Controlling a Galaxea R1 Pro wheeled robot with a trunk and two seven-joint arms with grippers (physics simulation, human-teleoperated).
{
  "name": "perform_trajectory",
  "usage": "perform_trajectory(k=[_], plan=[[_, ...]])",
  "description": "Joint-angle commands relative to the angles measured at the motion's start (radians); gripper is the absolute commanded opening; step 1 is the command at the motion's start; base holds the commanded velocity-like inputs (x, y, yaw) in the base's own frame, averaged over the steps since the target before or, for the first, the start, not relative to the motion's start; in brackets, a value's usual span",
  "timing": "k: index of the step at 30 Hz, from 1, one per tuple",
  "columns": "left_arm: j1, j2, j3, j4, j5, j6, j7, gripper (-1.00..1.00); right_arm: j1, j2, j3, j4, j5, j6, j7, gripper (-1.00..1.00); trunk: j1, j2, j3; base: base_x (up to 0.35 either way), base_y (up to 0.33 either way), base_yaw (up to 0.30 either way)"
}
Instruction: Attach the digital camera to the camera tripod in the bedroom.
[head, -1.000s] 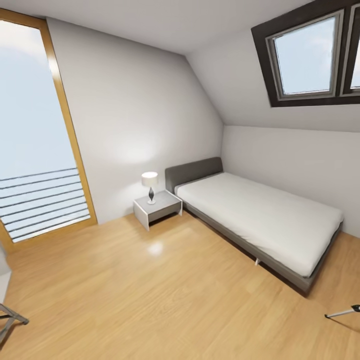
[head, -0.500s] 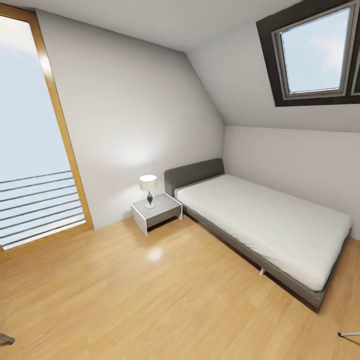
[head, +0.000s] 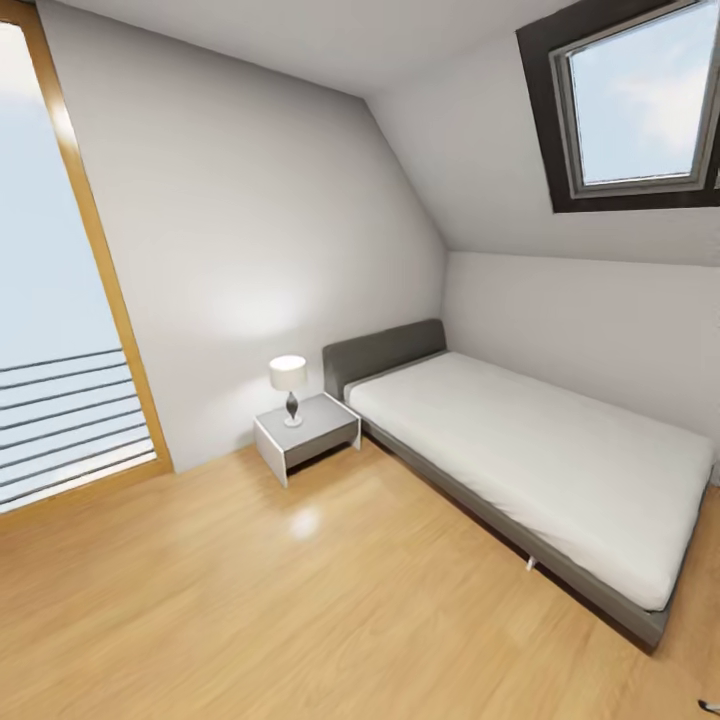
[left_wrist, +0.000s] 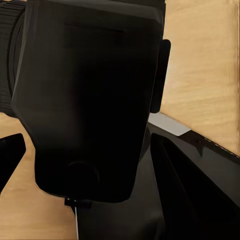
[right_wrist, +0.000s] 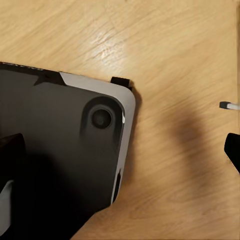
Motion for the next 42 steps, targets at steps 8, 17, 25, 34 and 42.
perform_trajectory(k=[8, 17, 25, 34, 42], plan=[[0.0, -0.001, -0.01, 0.0, 0.007, -0.002, 0.001, -1.0, -0.001, 0.0, -0.01, 0.003, 0.006, -0.008, 0.001, 1.0, 0.001, -0.001, 0.0, 0.32, 0.004, -0.237], [0.0, -0.001, -0.01, 0.0, 0.007, -0.015, 0.001, -1.0, -0.001, -0.001, -0.01, 0.003, 0.005, -0.007, 0.001, 1.0, 0.001, -0.001, 0.0, 0.104, 0.012, -0.281], [0.0, -0.002, -0.009, -0.001, 0.006, -0.048, 0.002, -1.0, -0.001, -0.002, -0.013, 0.003, 0.005, -0.006, 0.001, 1.0, 0.001, -0.001, 0.0, 0.007, 0.001, -0.289], [0.0, -0.007, -0.008, -0.009, 0.004, -0.049, 0.003, -1.0, -0.001, -0.003, -0.016, 0.003, 0.004, -0.004, 0.001, 1.0, 0.001, -0.001, 0.0, 0.0, 0.0, -0.29], [0.0, -0.006, -0.008, -0.004, 0.006, -0.054, 0.001, -1.0, -0.001, -0.006, -0.076, 0.001, -0.022, -0.001, -0.012, 1.0, 0.001, -0.001, 0.0, 0.0, 0.0, -0.29]])
